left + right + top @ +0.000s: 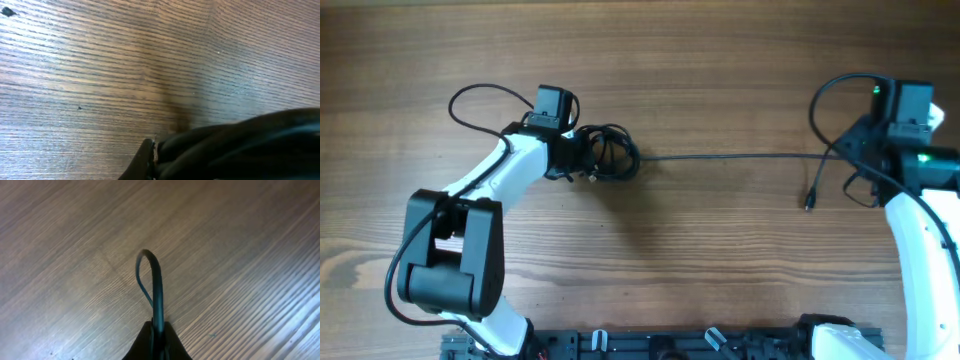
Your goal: Untangle cables
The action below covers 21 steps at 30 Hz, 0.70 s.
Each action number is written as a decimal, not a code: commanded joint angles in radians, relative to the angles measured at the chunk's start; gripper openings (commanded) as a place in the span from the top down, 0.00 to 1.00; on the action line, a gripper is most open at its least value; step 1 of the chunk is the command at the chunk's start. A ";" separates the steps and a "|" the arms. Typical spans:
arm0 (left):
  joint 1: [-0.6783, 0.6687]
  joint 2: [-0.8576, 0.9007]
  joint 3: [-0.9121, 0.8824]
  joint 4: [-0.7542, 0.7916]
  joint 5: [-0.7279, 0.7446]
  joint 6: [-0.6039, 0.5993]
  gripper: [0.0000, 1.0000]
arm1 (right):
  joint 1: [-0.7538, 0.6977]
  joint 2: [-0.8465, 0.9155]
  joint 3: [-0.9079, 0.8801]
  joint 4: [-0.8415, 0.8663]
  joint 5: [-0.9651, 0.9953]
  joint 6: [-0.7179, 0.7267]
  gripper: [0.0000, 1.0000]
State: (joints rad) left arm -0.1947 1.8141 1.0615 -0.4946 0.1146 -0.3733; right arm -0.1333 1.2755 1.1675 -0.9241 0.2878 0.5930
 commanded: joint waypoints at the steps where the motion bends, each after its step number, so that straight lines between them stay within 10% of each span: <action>1: 0.074 0.006 -0.008 -0.019 -0.119 -0.010 0.96 | -0.124 -0.003 0.008 0.007 0.097 0.011 0.96; 16: 0.428 0.006 -0.010 -0.102 -0.064 -0.190 0.96 | -0.248 0.138 0.008 0.063 0.046 -0.069 0.96; 18: 0.465 0.006 -0.015 -0.101 0.039 -0.192 0.70 | -0.255 0.179 0.008 0.060 0.037 -0.072 0.96; 21: 0.468 0.006 -0.015 -0.097 0.188 -0.100 0.07 | -0.255 0.239 0.008 0.079 -0.179 -0.183 0.96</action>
State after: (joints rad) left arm 0.2661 1.8153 1.0546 -0.5972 0.2722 -0.5121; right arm -0.3805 1.4769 1.1664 -0.8597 0.1463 0.5022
